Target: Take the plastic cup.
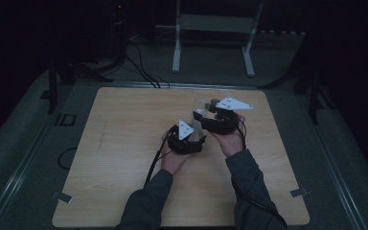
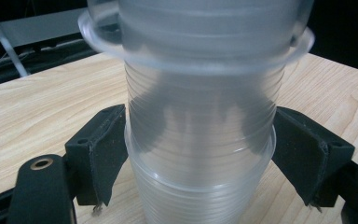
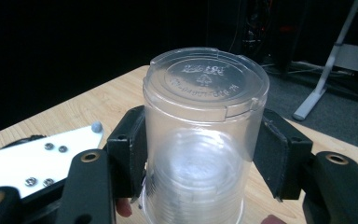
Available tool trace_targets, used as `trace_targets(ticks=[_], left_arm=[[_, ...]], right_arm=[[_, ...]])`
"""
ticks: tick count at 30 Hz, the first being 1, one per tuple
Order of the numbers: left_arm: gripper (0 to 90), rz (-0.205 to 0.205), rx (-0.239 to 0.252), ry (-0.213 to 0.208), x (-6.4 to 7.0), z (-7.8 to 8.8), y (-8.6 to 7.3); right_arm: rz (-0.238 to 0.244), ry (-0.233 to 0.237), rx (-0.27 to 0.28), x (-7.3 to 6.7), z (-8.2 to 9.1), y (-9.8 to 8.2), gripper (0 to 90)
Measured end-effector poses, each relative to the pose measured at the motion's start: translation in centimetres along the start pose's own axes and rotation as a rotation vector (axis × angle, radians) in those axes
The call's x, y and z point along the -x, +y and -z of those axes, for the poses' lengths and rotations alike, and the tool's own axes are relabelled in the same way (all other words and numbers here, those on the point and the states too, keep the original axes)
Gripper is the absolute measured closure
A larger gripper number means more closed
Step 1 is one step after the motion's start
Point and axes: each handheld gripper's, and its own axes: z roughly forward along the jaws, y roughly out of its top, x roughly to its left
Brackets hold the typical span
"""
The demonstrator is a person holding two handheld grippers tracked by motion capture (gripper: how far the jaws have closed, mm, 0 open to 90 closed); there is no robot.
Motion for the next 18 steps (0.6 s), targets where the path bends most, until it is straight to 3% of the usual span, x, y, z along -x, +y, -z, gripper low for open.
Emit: trace_targets(ticks=[18], left_arm=[[18.2,0.008,0.001,0.003,-0.2,0.3,-0.1]], right_arm=[[0.001,-0.007,0.067,-0.2,1.9,1.6,41.3]])
